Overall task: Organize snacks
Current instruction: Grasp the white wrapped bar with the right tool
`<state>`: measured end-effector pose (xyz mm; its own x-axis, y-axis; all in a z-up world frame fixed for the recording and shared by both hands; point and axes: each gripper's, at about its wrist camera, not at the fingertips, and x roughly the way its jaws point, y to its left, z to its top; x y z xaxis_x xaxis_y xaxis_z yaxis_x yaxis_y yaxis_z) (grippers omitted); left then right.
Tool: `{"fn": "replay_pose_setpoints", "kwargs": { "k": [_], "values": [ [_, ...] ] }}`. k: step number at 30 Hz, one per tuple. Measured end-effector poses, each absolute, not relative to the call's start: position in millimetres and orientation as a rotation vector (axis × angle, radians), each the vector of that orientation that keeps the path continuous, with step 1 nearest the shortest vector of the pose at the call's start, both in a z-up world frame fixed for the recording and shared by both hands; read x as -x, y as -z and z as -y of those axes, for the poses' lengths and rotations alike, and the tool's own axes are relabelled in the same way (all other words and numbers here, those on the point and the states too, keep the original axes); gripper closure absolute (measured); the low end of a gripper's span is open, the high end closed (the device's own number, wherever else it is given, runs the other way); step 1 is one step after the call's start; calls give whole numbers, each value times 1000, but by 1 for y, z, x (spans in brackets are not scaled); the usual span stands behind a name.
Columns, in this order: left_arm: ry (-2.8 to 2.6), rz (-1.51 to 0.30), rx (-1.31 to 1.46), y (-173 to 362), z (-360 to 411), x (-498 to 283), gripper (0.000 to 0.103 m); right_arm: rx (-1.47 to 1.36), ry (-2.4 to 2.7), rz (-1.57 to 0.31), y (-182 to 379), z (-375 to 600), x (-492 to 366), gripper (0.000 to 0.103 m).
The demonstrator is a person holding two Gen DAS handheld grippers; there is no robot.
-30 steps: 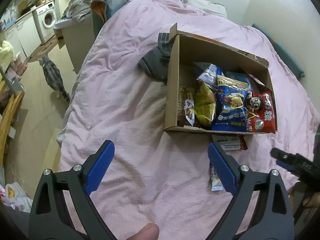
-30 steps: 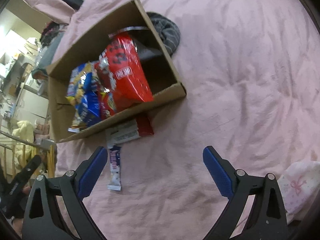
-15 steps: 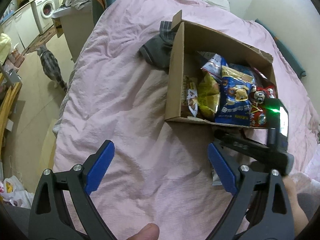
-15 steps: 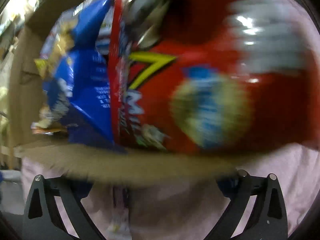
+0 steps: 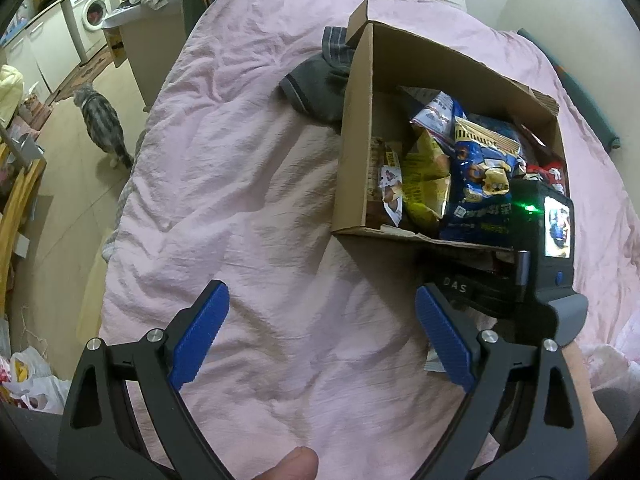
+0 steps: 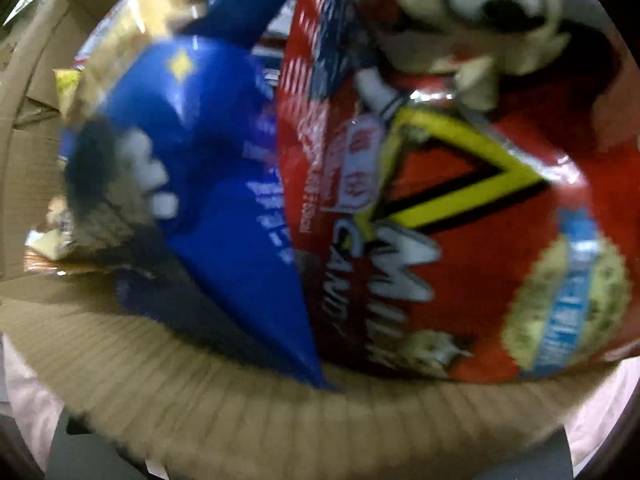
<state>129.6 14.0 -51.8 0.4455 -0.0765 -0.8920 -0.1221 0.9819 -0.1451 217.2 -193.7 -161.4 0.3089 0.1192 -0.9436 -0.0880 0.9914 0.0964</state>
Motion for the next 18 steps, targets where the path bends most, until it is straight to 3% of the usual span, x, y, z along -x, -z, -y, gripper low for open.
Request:
{"fn": "replay_pose_setpoints", "kwargs": {
  "k": [18],
  "values": [
    [-16, -1125, 167, 53, -5, -123, 10, -347, -202, -1254, 97, 270, -135, 29]
  ]
}}
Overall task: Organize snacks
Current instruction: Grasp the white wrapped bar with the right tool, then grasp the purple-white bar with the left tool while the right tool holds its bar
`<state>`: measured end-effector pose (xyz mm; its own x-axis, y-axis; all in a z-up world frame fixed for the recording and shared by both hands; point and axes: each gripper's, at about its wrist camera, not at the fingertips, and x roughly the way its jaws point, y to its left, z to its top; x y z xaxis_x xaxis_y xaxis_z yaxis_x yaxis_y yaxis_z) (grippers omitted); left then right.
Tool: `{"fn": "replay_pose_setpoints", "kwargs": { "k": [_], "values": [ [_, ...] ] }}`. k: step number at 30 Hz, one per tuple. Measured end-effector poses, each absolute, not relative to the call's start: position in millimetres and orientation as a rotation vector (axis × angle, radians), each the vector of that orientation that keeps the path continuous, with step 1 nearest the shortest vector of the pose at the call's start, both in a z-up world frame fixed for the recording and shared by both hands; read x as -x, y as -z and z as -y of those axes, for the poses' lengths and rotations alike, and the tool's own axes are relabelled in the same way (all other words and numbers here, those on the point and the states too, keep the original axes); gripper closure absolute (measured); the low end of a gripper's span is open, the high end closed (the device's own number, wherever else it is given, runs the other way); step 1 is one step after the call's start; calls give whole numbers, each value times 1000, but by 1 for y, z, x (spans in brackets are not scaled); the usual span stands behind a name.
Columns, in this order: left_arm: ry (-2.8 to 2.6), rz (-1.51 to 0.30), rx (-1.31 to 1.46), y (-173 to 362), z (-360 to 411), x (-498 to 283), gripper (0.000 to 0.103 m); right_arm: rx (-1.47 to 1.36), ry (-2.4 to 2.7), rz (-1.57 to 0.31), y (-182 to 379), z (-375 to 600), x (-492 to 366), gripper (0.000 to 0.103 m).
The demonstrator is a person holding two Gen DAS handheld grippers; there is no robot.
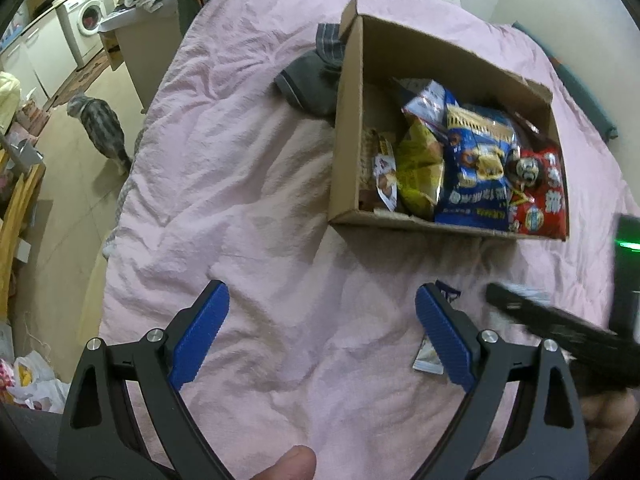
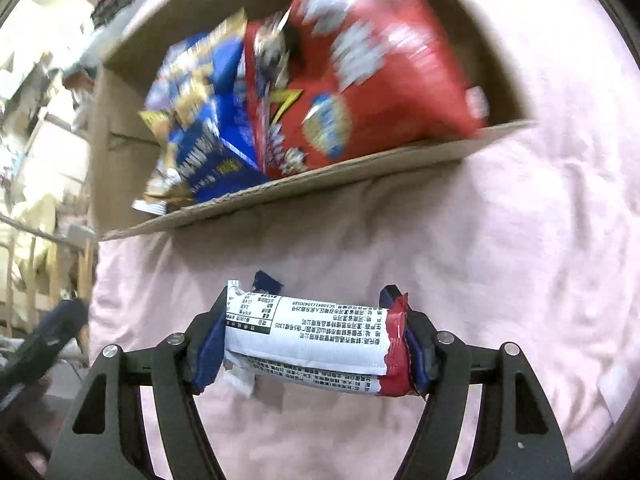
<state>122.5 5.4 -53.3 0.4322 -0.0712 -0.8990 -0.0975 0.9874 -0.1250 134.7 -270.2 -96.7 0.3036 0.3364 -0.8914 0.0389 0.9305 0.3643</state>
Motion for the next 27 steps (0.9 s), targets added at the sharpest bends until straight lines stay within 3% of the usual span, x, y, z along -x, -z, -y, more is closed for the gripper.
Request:
{"fn": "replay_pose_setpoints", "kwargs": {
  "k": [7, 11, 15, 17, 19, 21, 24, 27],
  "values": [
    [104, -1253, 102, 85, 57, -132, 10, -398, -182, -1072, 37, 321, -125, 29],
    [142, -1297, 22, 117, 104, -137, 11, -490, -122, -1047, 44, 341, -127, 29],
    [140, -1358, -13, 148, 136, -146, 22, -551, -97, -1057, 52, 347, -129, 29],
    [118, -1348, -52, 152, 146, -147, 22, -559, -98, -1056, 51, 352, -129, 29],
    [125, -1333, -81, 152, 154, -147, 32, -565, -100, -1055, 54, 351, -125, 29],
    [129, -1325, -106, 150, 158, -146, 57, -576, -114, -1057, 56, 348, -127, 29],
    [146, -1328, -111, 147, 162, -146, 83, -578, -133, -1048, 53, 347, -125, 29],
    [148, -1337, -77, 143, 158, -147, 89, -566, -144, -1034, 50, 344, -126, 29]
  ]
}}
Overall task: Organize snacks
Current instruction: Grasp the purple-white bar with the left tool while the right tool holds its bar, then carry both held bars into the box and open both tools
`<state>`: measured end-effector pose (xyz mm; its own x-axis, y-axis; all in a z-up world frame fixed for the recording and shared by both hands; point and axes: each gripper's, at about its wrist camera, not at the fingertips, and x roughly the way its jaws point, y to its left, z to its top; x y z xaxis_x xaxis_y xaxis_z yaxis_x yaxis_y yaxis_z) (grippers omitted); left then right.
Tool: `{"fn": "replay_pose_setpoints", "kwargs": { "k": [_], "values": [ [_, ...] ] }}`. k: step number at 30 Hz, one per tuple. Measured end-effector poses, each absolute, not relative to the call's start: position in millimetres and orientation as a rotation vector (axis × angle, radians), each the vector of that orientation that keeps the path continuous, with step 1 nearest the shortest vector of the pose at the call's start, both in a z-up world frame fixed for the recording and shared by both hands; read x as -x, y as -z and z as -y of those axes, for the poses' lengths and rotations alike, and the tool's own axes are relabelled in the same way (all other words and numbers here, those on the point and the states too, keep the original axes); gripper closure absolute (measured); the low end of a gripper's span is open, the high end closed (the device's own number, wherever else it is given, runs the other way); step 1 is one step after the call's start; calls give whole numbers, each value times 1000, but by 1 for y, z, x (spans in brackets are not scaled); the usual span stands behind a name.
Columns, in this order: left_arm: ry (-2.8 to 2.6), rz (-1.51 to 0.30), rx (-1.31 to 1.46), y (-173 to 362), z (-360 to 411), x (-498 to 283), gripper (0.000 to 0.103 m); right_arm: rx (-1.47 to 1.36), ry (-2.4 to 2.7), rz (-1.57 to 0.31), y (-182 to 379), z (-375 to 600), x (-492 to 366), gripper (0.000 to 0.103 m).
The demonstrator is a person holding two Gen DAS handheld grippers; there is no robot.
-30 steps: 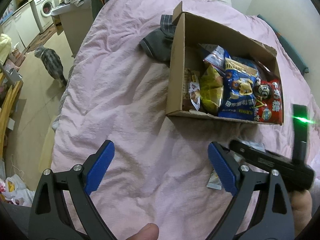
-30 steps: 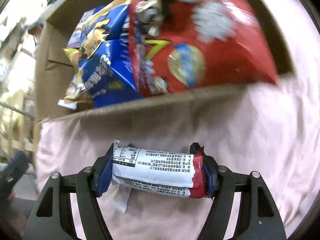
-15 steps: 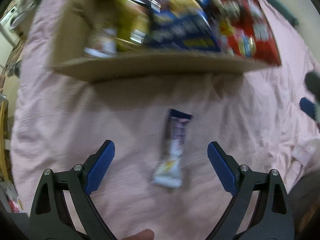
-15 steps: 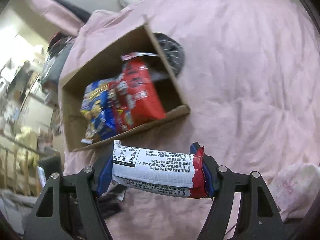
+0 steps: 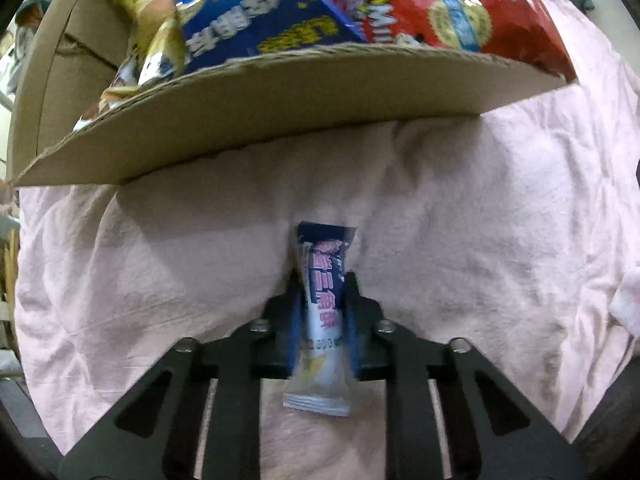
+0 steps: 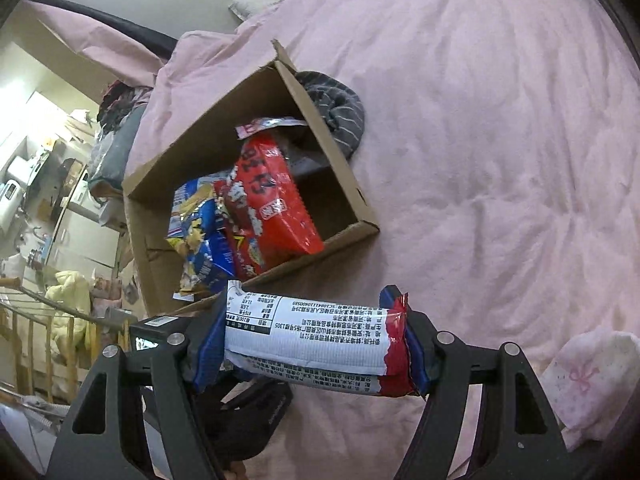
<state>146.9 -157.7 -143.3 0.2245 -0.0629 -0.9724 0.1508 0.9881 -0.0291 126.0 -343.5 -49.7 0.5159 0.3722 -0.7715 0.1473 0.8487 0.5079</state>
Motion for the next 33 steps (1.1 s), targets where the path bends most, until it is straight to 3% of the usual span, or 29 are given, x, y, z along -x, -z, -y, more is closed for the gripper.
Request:
{"fn": "replay_pose_setpoints", "kwargs": {
  "k": [16, 33],
  "values": [
    [45, -1303, -51, 122, 100, -140, 89, -541, -159, -1040, 49, 334, -125, 29],
    [-6, -1107, 26, 37, 40, -116, 89, -554, -183, -1004, 42, 335, -116, 29]
  ]
}}
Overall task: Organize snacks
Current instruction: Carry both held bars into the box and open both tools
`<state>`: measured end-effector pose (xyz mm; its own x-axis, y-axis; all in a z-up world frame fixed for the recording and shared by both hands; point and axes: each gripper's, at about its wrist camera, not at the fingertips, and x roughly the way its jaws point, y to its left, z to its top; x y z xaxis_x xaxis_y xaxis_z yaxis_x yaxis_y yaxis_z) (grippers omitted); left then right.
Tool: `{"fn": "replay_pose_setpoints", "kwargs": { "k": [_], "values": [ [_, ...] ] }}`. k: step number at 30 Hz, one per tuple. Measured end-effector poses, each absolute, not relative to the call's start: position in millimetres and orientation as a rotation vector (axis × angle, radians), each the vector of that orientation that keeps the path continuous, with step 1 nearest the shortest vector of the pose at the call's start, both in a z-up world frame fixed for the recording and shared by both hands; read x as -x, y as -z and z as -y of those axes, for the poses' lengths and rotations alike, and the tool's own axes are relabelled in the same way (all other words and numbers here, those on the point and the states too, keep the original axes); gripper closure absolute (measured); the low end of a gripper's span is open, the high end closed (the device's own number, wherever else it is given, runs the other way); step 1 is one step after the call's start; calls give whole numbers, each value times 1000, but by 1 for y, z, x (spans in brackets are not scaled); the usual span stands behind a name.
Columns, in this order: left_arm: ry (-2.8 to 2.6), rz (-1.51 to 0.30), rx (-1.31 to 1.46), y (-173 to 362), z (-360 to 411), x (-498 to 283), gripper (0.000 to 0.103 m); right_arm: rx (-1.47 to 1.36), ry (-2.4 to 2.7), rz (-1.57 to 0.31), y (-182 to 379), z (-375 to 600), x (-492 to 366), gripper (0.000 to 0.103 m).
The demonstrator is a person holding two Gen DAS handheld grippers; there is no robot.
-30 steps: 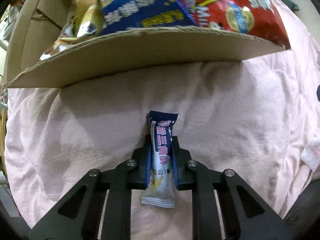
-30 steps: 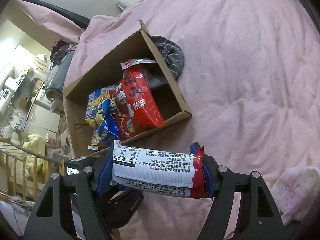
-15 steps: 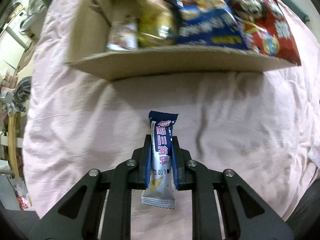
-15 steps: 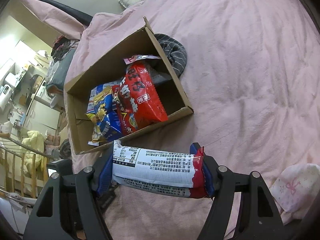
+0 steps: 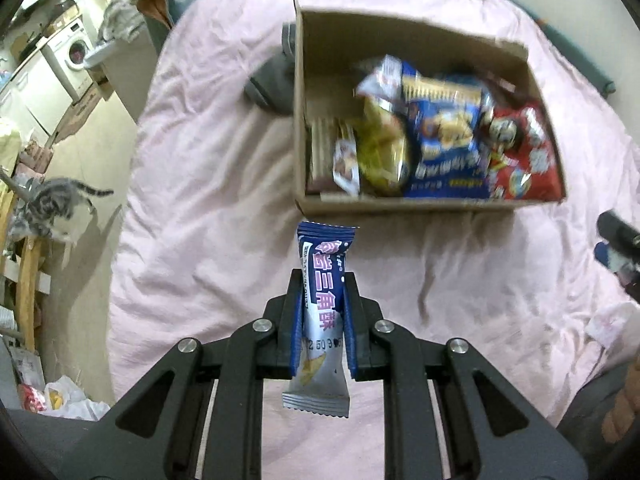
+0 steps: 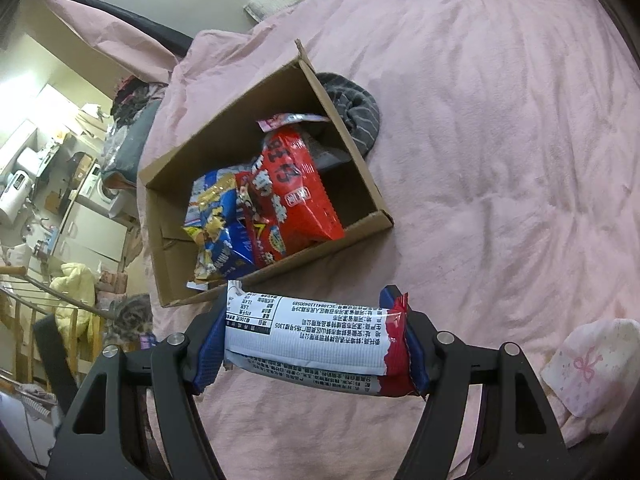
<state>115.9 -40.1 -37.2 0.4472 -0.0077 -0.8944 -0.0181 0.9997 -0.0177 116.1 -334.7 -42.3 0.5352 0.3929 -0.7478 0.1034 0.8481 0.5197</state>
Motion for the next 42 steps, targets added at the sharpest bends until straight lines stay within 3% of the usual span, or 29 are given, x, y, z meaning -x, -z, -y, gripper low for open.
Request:
{"fn": "replay_pose_setpoints", "kwargs": {
  "k": [14, 42],
  "values": [
    [72, -892, 88, -44, 36, -146, 89, -551, -278, -831, 1, 333, -129, 29],
    [43, -977, 47, 10, 68, -249, 88, -370, -295, -831, 18, 285, -253, 29]
  ]
}}
